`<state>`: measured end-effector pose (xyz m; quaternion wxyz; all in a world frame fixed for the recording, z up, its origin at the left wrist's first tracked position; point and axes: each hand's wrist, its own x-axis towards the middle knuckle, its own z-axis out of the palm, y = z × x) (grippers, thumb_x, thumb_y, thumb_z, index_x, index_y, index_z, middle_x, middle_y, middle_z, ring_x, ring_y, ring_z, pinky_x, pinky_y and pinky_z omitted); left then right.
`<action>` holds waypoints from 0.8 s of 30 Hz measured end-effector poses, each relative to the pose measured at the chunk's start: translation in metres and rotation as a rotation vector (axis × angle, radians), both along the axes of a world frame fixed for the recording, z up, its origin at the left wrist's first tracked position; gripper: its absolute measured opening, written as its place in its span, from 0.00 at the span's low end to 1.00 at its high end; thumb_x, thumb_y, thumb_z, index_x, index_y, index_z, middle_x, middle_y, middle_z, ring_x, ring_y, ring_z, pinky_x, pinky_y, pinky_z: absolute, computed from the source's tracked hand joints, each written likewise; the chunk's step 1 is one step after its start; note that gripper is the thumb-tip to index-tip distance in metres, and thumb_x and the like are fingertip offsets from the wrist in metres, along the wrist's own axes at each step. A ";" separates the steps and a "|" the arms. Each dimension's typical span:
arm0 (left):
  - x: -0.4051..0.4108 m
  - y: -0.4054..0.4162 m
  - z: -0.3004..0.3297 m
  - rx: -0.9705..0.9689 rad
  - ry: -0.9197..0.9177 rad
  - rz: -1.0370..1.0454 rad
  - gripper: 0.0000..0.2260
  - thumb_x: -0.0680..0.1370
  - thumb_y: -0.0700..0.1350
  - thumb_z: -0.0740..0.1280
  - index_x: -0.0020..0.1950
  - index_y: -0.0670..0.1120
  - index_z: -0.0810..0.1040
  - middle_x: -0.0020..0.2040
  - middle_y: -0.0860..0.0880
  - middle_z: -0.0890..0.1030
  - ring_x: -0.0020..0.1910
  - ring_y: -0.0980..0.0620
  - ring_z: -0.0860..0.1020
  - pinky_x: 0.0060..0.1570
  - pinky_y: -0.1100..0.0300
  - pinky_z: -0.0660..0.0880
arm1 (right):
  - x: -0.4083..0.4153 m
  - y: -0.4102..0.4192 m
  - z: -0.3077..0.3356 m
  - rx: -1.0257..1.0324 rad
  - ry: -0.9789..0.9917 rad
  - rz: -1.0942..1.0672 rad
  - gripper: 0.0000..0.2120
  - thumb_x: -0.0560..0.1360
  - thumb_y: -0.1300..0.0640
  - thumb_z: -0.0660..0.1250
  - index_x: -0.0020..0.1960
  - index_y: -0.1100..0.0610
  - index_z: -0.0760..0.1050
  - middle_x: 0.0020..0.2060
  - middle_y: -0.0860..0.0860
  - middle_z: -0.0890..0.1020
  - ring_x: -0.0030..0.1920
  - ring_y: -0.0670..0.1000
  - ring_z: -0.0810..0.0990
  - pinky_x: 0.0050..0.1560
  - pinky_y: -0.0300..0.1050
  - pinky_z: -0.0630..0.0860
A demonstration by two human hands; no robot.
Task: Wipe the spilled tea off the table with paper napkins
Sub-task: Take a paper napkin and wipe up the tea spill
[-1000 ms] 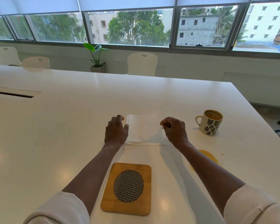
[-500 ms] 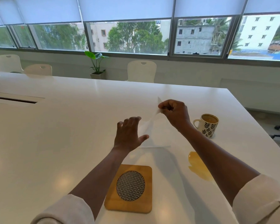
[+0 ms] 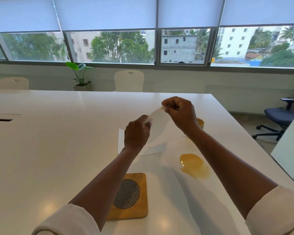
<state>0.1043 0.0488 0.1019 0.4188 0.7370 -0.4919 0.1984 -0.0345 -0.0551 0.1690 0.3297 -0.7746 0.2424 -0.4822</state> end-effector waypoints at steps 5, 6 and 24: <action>-0.004 -0.007 0.005 -0.045 0.323 -0.040 0.08 0.77 0.46 0.67 0.52 0.44 0.82 0.45 0.45 0.85 0.45 0.39 0.81 0.46 0.54 0.75 | -0.037 -0.005 -0.014 0.092 -0.066 -0.131 0.16 0.72 0.58 0.70 0.59 0.49 0.79 0.54 0.40 0.83 0.48 0.39 0.83 0.48 0.34 0.79; -0.004 -0.008 0.005 -0.055 0.423 -0.087 0.08 0.77 0.46 0.68 0.52 0.44 0.82 0.46 0.45 0.85 0.46 0.41 0.81 0.48 0.53 0.77 | -0.047 -0.008 -0.021 0.125 -0.054 -0.167 0.18 0.72 0.57 0.71 0.61 0.49 0.77 0.57 0.41 0.82 0.50 0.40 0.82 0.48 0.33 0.78; -0.063 -0.038 -0.044 -0.058 1.173 -0.628 0.12 0.77 0.36 0.70 0.57 0.48 0.83 0.48 0.45 0.86 0.44 0.48 0.84 0.44 0.50 0.83 | -0.141 -0.050 -0.093 0.699 -0.065 0.126 0.18 0.73 0.70 0.71 0.61 0.62 0.76 0.55 0.62 0.83 0.57 0.66 0.81 0.59 0.65 0.77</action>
